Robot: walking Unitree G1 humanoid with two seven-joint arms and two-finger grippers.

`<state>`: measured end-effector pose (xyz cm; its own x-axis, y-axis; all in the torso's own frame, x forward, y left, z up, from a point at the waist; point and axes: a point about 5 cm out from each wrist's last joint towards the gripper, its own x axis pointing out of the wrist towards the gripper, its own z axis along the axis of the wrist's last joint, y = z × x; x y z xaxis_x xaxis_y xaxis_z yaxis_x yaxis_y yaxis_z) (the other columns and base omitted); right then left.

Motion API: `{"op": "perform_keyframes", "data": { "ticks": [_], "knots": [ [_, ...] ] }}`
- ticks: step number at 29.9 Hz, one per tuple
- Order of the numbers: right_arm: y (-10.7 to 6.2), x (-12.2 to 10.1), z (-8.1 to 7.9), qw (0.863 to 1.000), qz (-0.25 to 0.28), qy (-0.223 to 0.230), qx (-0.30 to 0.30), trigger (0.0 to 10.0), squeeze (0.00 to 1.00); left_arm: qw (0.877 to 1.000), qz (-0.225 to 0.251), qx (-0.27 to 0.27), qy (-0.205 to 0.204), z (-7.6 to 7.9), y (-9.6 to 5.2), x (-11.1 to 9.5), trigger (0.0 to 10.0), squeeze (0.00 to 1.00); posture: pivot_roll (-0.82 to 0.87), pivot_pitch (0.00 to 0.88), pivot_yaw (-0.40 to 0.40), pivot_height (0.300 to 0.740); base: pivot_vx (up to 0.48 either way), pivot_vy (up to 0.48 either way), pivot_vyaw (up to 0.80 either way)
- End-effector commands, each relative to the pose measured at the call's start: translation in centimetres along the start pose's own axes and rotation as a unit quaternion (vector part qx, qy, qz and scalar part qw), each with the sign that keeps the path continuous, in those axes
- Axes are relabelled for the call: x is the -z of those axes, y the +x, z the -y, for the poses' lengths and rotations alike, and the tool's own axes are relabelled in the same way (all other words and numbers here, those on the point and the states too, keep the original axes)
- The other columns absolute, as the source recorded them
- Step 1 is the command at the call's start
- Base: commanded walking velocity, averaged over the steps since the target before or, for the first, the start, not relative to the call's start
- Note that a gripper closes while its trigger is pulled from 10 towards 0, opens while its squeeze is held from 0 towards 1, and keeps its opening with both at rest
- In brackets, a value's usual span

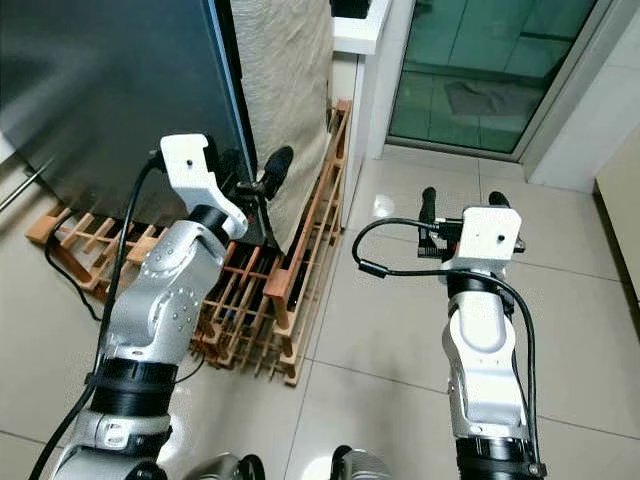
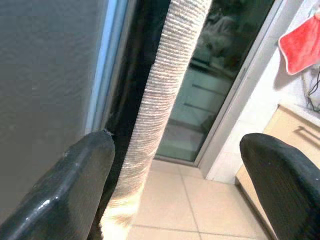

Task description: Restocking fridge

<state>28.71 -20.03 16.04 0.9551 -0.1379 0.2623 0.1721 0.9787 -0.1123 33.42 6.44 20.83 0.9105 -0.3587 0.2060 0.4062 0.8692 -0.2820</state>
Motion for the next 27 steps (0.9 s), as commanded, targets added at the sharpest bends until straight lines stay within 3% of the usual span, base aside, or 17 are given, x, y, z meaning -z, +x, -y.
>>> {"op": "perform_keyframes", "data": {
  "ticks": [1,7,20,23,27],
  "knots": [
    [0.1,0.0,0.1,1.000,0.004,-0.004,0.000,10.0,0.00,1.000,0.001,0.012,0.011,0.6,0.5,0.1,10.0,0.00,-0.19,0.091,0.026,0.740,0.000,0.000,0.00],
    [0.2,-0.1,0.1,1.000,0.008,-0.007,0.001,10.0,0.00,0.999,0.018,-0.017,0.021,0.4,2.0,-0.3,10.0,0.00,-0.21,0.089,0.028,0.740,0.000,0.000,0.00],
    [0.2,-0.2,0.6,1.000,0.011,-0.013,0.009,10.0,0.00,1.000,0.026,-0.003,0.012,1.4,4.0,-0.1,10.0,0.00,-0.22,0.082,0.033,0.740,0.000,0.000,0.00],
    [0.3,-0.2,0.8,1.000,0.013,-0.014,0.013,10.0,0.00,0.999,0.012,-0.021,0.036,1.5,4.6,0.8,10.0,0.00,-0.22,0.075,0.035,0.740,0.000,0.000,0.00],
    [0.2,-0.3,0.7,1.000,0.013,-0.013,0.014,10.0,0.00,0.999,-0.010,-0.019,0.030,1.8,5.1,1.8,10.0,0.00,-0.23,0.073,0.042,0.740,0.000,0.000,0.00]
  ]
}}
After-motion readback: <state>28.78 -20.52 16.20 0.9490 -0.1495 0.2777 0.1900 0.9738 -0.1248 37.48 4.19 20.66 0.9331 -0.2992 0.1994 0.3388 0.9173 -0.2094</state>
